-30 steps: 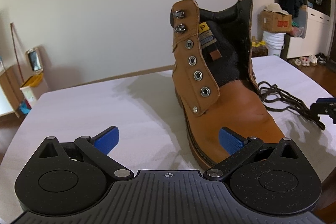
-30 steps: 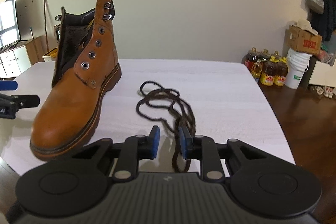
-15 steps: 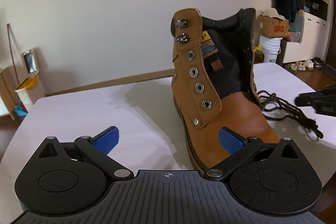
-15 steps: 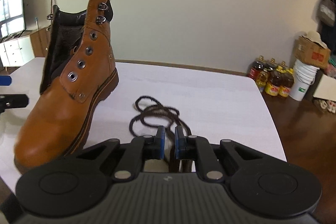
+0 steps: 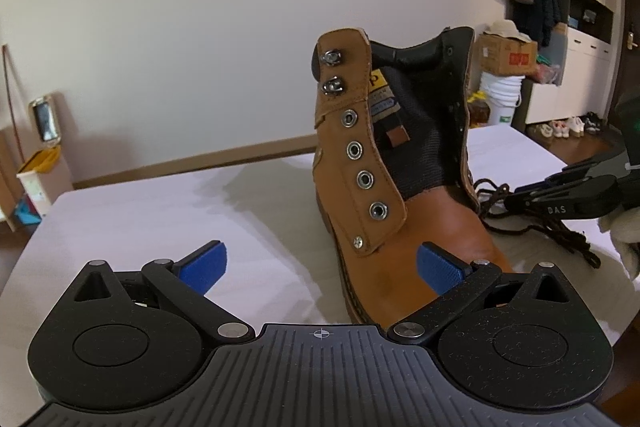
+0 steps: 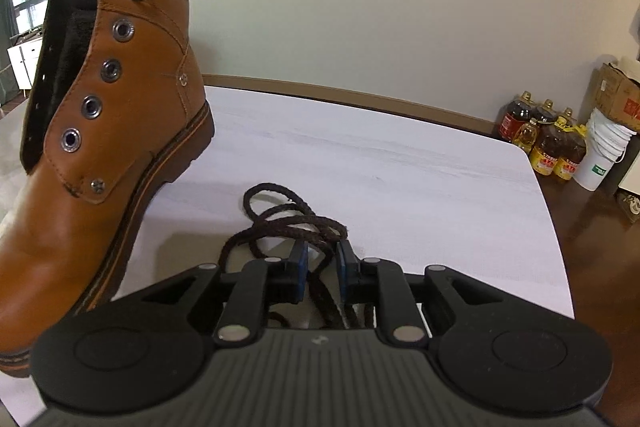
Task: Lace up shoes with both hands
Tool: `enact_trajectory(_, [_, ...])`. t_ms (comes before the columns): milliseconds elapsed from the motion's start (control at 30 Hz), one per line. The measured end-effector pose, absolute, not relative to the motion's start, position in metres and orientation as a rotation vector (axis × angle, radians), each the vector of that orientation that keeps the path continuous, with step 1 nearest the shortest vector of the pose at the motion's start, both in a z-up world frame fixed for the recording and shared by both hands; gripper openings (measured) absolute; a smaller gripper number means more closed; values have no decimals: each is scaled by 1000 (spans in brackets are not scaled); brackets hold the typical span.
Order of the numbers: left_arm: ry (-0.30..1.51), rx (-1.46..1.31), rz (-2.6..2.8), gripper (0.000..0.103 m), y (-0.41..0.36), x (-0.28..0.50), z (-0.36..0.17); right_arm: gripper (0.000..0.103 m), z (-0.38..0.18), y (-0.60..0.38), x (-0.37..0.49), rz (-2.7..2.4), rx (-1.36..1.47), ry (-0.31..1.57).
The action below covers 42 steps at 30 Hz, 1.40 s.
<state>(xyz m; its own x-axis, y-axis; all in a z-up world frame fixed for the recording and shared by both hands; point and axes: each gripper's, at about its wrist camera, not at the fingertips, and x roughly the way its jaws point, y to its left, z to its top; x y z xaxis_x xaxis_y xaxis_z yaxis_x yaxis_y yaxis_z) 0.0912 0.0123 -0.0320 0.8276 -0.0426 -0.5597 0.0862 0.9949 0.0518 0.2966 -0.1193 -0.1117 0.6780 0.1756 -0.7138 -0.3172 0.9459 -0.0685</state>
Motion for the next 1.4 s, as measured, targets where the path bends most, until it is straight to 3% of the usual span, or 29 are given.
enact_trajectory(33, [590,79,-69,103,12,92,-32,17,-112,-119,297,284,-188,779])
enact_trajectory(67, [587,81,-71,103,12,92,-31,8,-112,-120,297,290,-180,779])
enact_trajectory(133, [587,86,-77,103,12,91,-30,4,-112,-120,296,291,-174,776])
enact_trajectory(933, [471,176,-357,102,-27,63,-19,3,-38,-114,208,525,126,628])
enact_trajectory(1033, [483,132,-344,96,-18,62,-21,3,-31,-109,200,574,175,618])
enact_trajectory(1100, [492,120,-334,82,-13,61,-21,3,-26,-106,195,607,208,610])
enact_trajectory(1133, [497,114,-320,79,-9,61,-22,3,-27,-104,196,616,224,610])
enact_trajectory(1400, [470,112,-343,74,6,62,-18,3,-44,-83,217,678,289,653])
